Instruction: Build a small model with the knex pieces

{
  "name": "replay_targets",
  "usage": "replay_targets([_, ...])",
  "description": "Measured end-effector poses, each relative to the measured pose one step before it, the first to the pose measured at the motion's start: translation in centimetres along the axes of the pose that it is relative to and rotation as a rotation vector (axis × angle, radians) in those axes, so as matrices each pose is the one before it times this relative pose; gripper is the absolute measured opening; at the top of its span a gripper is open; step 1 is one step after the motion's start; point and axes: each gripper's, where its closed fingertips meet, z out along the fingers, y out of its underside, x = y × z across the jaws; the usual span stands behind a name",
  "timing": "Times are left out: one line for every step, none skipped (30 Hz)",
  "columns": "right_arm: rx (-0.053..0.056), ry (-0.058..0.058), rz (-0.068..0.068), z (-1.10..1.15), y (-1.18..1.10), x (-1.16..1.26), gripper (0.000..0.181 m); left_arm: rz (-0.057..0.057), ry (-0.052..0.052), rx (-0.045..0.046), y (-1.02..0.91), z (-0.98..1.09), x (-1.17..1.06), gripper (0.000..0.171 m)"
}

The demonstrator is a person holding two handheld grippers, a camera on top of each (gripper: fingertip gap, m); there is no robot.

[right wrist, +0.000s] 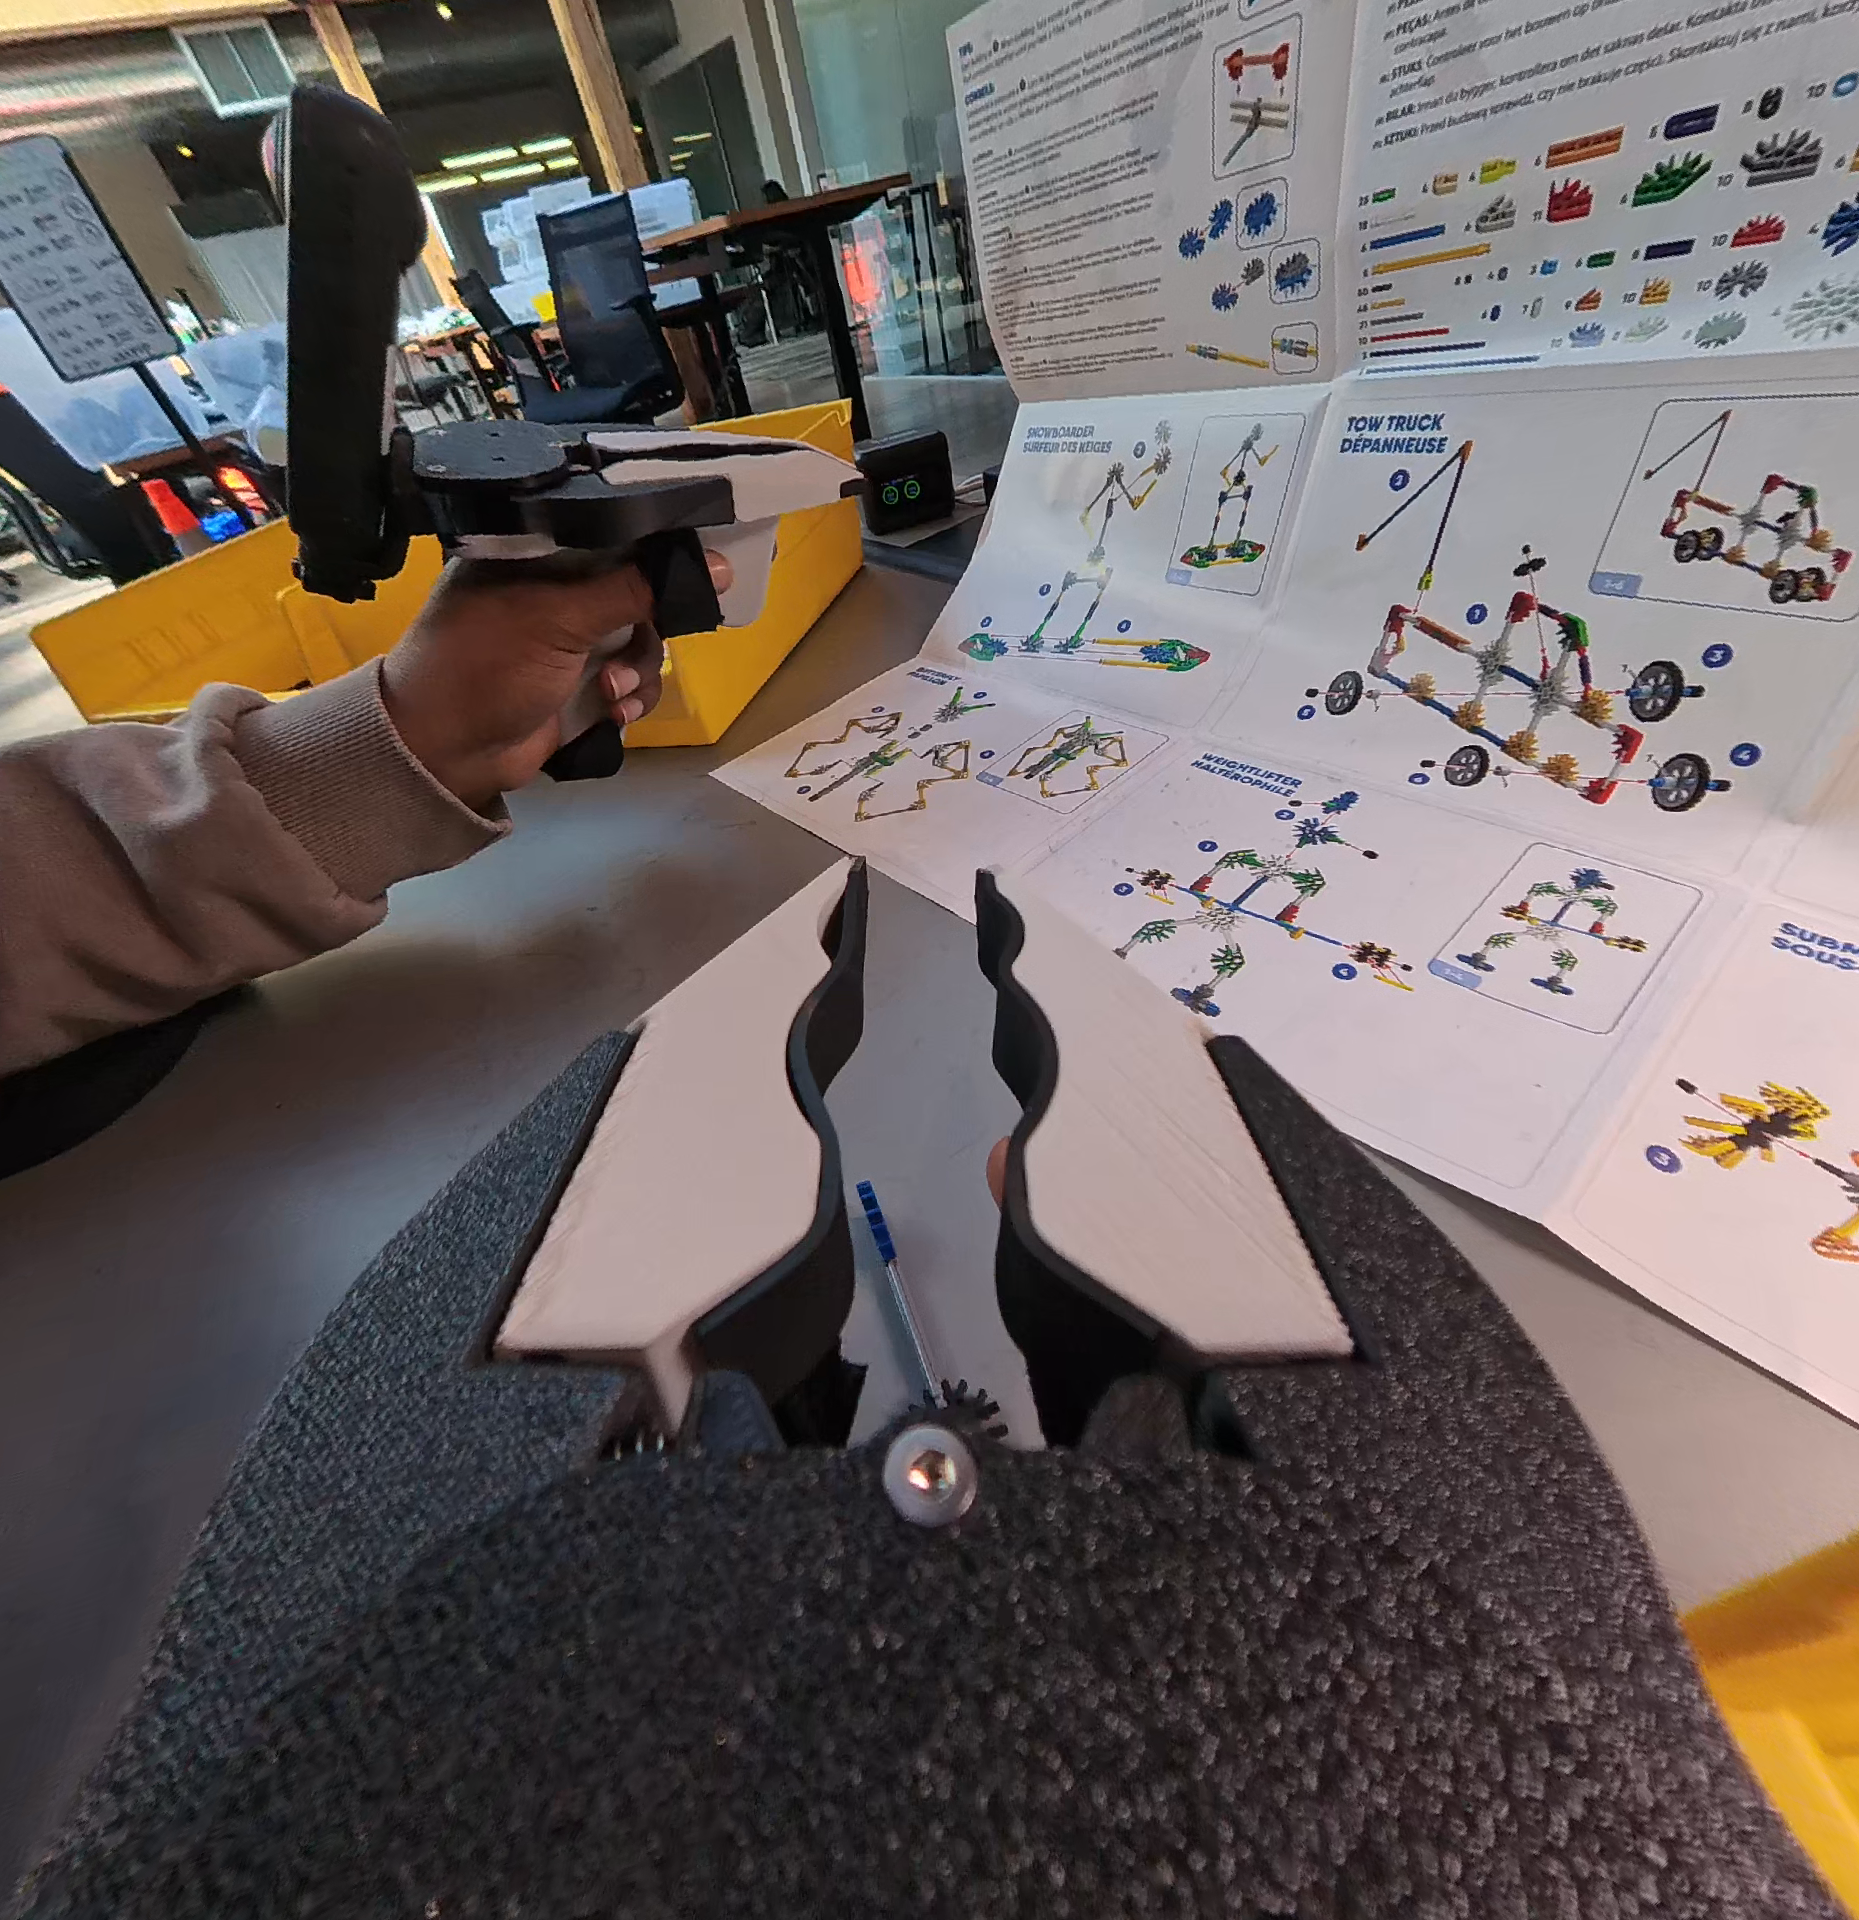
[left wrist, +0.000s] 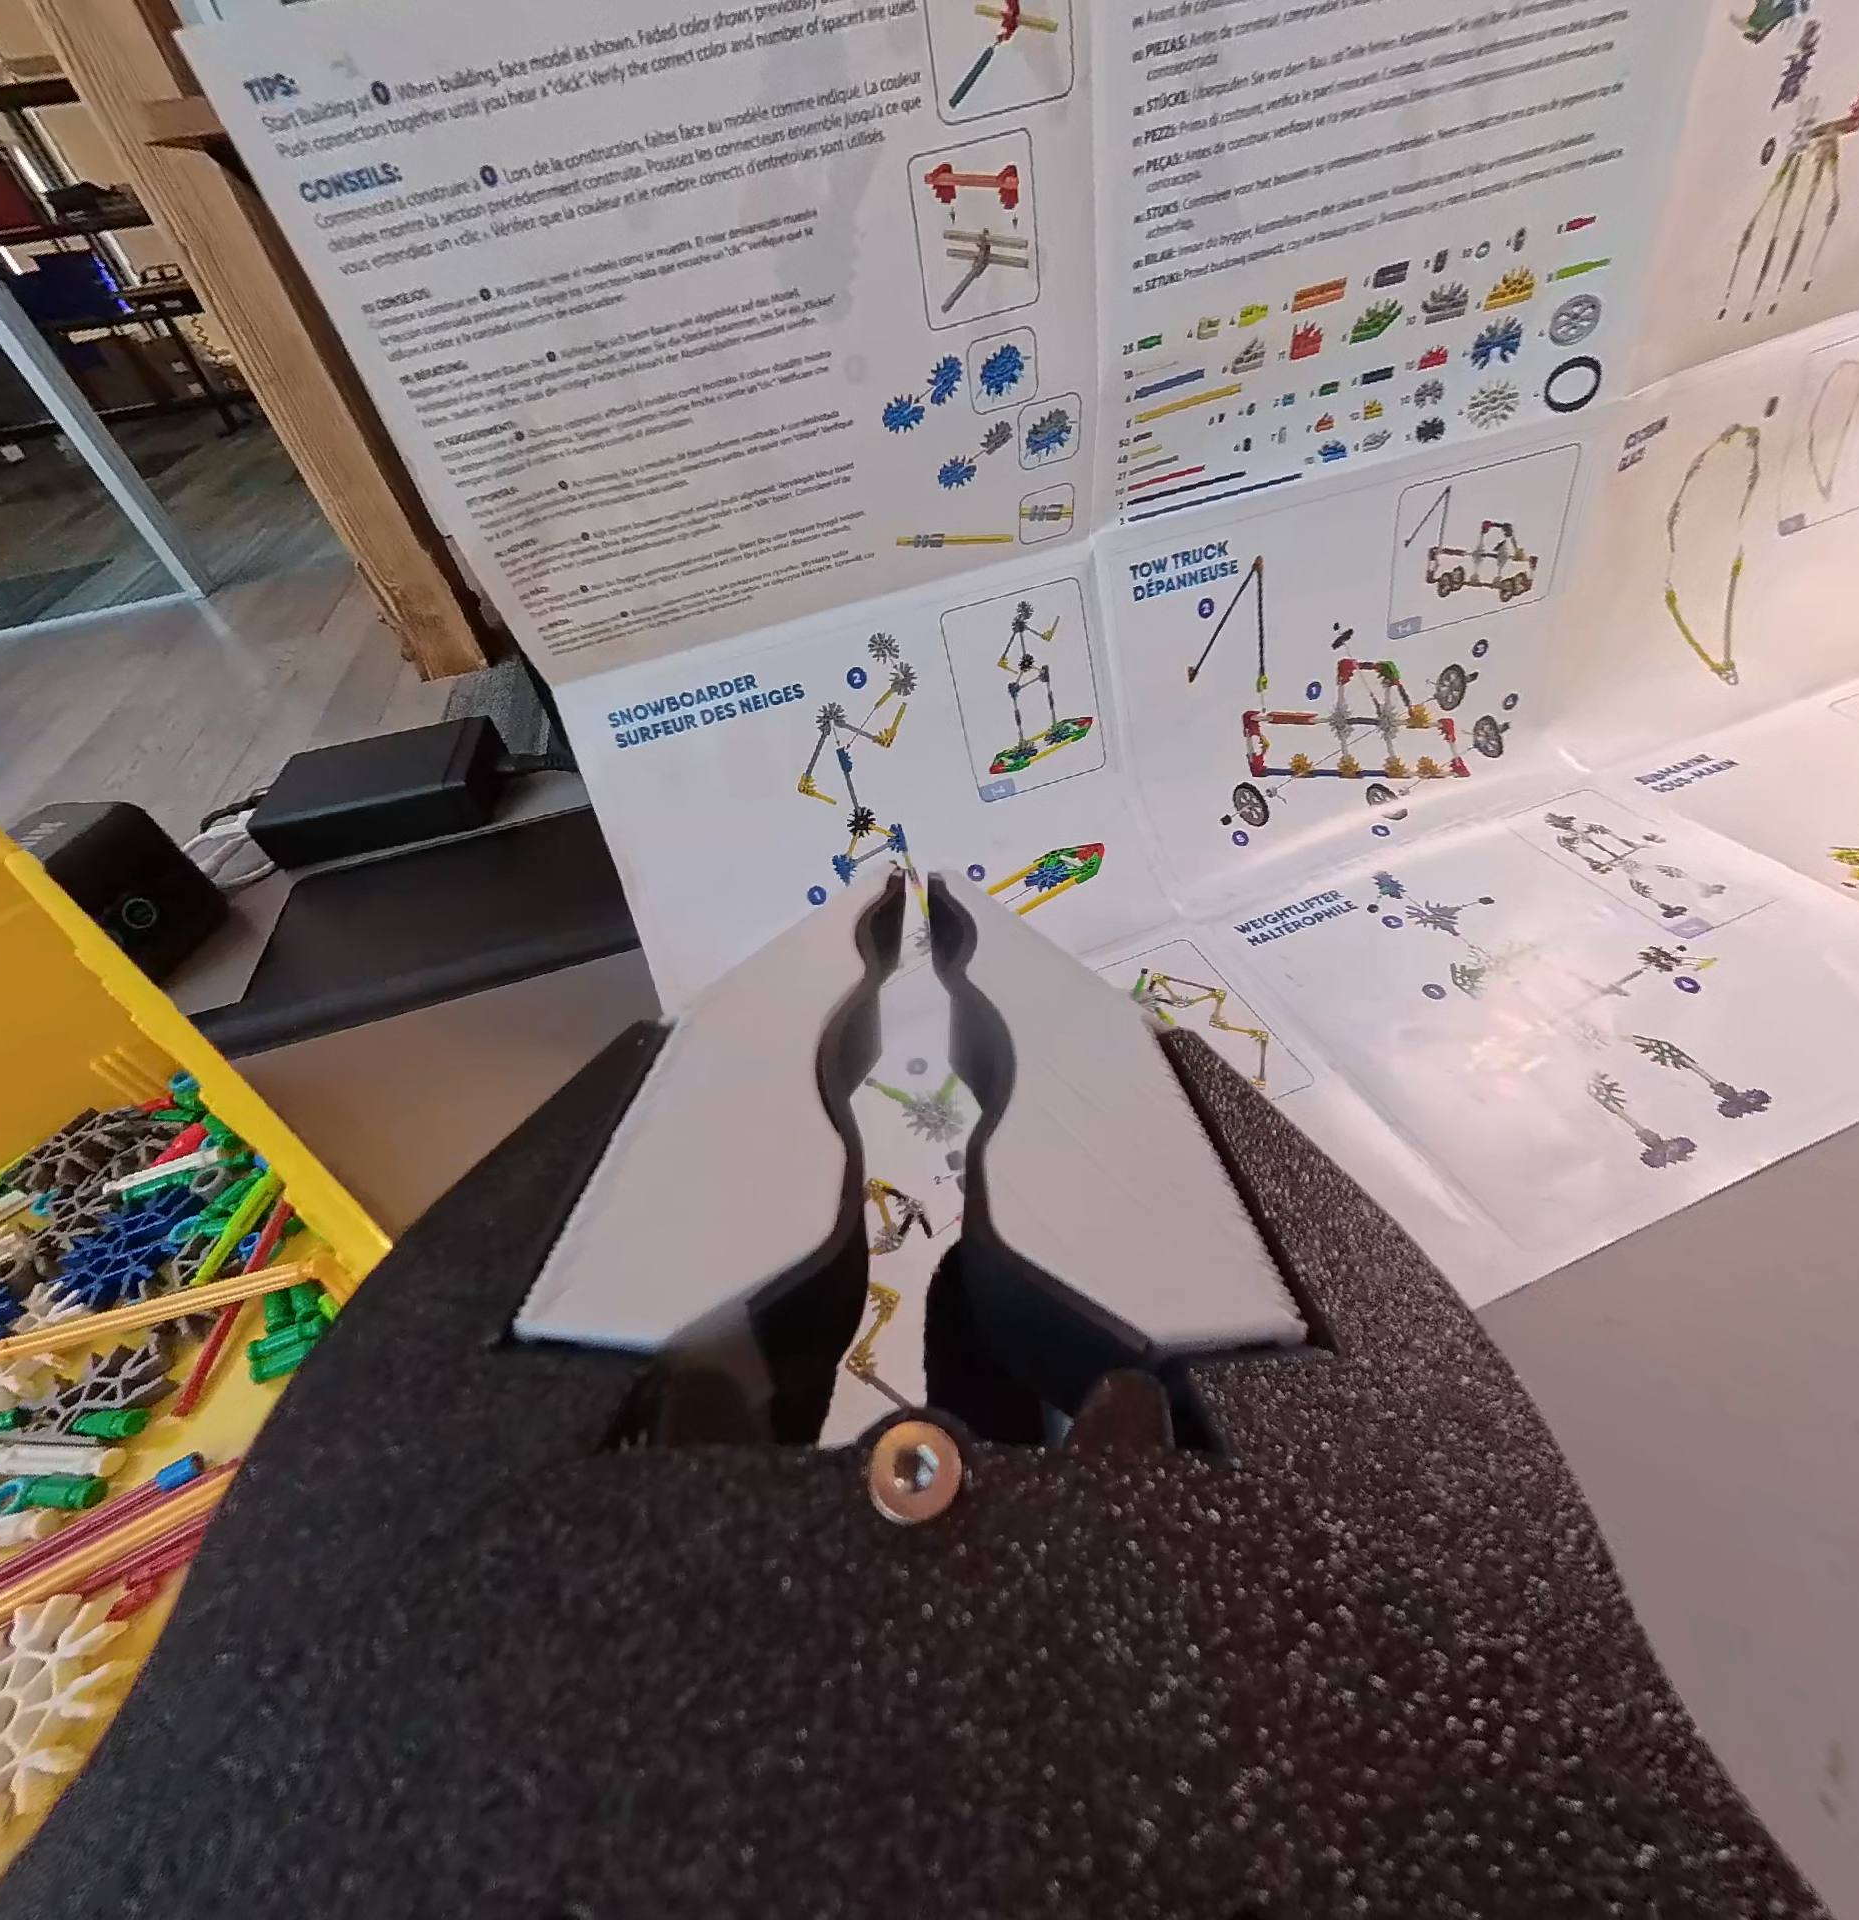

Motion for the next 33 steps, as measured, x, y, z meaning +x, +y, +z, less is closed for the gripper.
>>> replay_targets([-0.0014, 0.0002, 0.0005, 0.051, 0.02, 0.0, 0.019, 0.0003, 0.0206, 0.00563, -0.098, -0.183, 0.414, 0.007])
replay_targets([-0.0013, 0.0003, -0.0001, 0.024, 0.035, -0.002, 0.019, -0.0003, 0.0234, -0.00381, 0.035, -0.128, 0.495, 0.009])
replay_targets([-0.0009, 0.0003, 0.0, 0.009, 0.043, -0.01, 0.019, -0.003, 0.0303, -0.00907, 0.124, -0.097, 0.615, 0.012])
replay_targets([-0.0002, 0.0002, -0.0001, -0.011, 0.008, -0.015, 0.019, -0.0073, 0.0342, -0.00495, 0.075, -0.105, 0.699, 0.013])
replay_targets([0.0019, -0.0008, -0.0002, -0.036, -0.069, -0.069, 0.019, -0.0073, 0.0321, -0.00062, 0.009, -0.126, 0.687, 0.014])
replay_targets([0.0041, -0.0027, -0.0006, -0.048, -0.135, -0.151, 0.019, -0.0017, 0.0258, 0.00013, -0.019, -0.135, 0.64, 0.016])
replay_targets([0.005, -0.0043, -0.0016, -0.071, -0.195, -0.226, 0.019, 0.0039, 0.0176, 0.0006, -0.032, -0.148, 0.555, 0.018])
replay_targets([0.0064, -0.0066, -0.0029, -0.102, -0.276, -0.322, 0.019, 0.0064, 0.0125, 0.00201, -0.063, -0.182, 0.499, 0.019])
replay_targets([0.0071, -0.0092, -0.0072, -0.155, -0.42, -0.404, 0.019, 0.006, 0.0115, 0.00252, -0.103, -0.223, 0.49, 0.02])
replay_targets([0.0098, -0.0072, -0.0143, -0.271, -0.658, -0.375, 0.02, 0.0046, 0.0104, 0.00257, -0.129, -0.294, 0.475, 0.021])
replay_targets([0.0148, -0.0011, -0.0199, -0.444, -0.97, -0.209, 0.02, 0.0041, 0.0108, 0.00204, -0.158, -0.36, 0.455, 0.022])
replay_targets([0.0166, 0.0098, -0.027, -0.663, -1.243, 0.119, 0.02, 0.0048, 0.0137, -0.00155, -0.117, -0.392, 0.481, 0.023])
replay_targets([0.0073, 0.0211, -0.0379, -0.871, -1.343, 0.575, 0.02, 0.0052, 0.0135, -0.0049, -0.061, -0.447, 0.455, 0.024])
replay_targets([-0.0215, 0.0338, -0.0449, -1.031, -1.06, 1.156, 0.019, 0.0046, 0.0122, -0.00538, -0.029, -0.498, 0.4, 0.024])
replay_targets([-0.0544, 0.0471, -0.0421, -1.176, -0.548, 1.781, 0.019, 0.0039, 0.0133, -0.00588, 0.005, -0.551, 0.392, 0.024])
replay_targets([-0.073, 0.0585, -0.0289, -1.269, -0.006, 2.31, 0.019, 0.0041, 0.0138, -0.00719, 0.066, -0.587, 0.383, 0.024])
replay_targets([-0.0832, 0.049, -0.0172, -1.159, 0.553, 2.437, 0.019, 0.0061, 0.0089, -0.00932, 0.167, -0.621, 0.298, 0.024])
replay_targets([-0.1035, 0.0369, -0.01, -0.879, 1.188, 2.405, 0.019, 0.0095, 0.0045, -0.01141, 0.261, -0.626, 0.203, 0.024])
replay_targets([-0.1235, 0.0313, -0.0172, -0.396, 1.733, 2.352, 0.019, 0.0103, 0.0045, -0.01286, 0.336, -0.618, 0.164, 0.024])
replay_targets([-0.1155, 0.034, -0.0376, 0.196, 1.852, 2.346, 0.019, 0.0062, 0.0045, -0.01218, 0.409, -0.574, 0.145, 0.024])
replay_targets([-0.0999, 0.0239, -0.0523, 0.831, 1.823, 2.107, 0.019, 0.0001, 0.0059, -0.00672, 0.432, -0.51, 0.161, 0.024])
replay_targets([-0.0948, -0.0012, -0.0536, 1.3, 1.884, 1.587, 0.019, -0.0046, 0.007, -0.00208, 0.465, -0.4, 0.173, 0.024])
replay_targets([-0.0786, -0.0205, -0.0471, 1.581, 1.684, 1.127, 0.019, -0.0056, 0.0053, -0.0018, 0.557, -0.26, 0.142, 0.024])
replay_targets([-0.0576, -0.0245, -0.0359, 1.659, 1.316, 0.843, 0.018, -0.0057, 0.0019, -0.00162, 0.589, -0.13, 0.071, 0.024])
replay_targets([-0.0338, -0.0397, -0.0381, 1.56, 0.892, 0.341, 0.018, -0.0106, 0.0007, -0.00151, 0.556, -0.022, 0.038, 0.024])
replay_targets([-0.0104, -0.0517, -0.0438, 1.353, 0.546, -0.102, 0.018, -0.0184, 0.0001, 0.00048, 0.425, 0.023, 0.033, 0.024])
replay_targets([-0.0036, -0.0302, -0.0219, 1.126, 0.333, 0.132, 0.018, -0.0183, 0.0, 0.0061, 0.224, 0.012, 0.017, 0.024])
replay_targets([-0.0094, -0.0103, -0.0001, 0.932, 0.207, 0.391, 0.018, -0.0103, 0.0012, 0.00821, 0.062, -0.03, 0.018, 0.024])
replay_targets([-0.0037, -0.0088, 0.0022, 0.699, -0.01, 0.322, 0.019, -0.0031, 0.0006, 0.00468, 0.012, -0.045, -0.043, 0.024])
replay_targets([0.0071, -0.0063, -0.0019, 0.52, -0.201, 0.224, 0.019, 0.0005, -0.0017, 0.00134, 0.018, -0.07, -0.111, 0.024])
replay_targets([0.0067, -0.012, -0.0019, 0.386, -0.187, 0.044, 0.019, 0.0018, -0.0031, 0.00059, 0.06, -0.076, -0.159, 0.024])
replay_targets([0.0, -0.0158, 0.0007, 0.32, -0.059, -0.077, 0.019, 0.0013, -0.003, -0.00091, 0.135, -0.057, -0.183, 0.024])
replay_targets([-0.0081, -0.015, -0.0006, 0.288, 0.102, -0.135, 0.018, -0.0012, -0.0029, -0.00351, 0.227, -0.015, -0.19, 0.024])
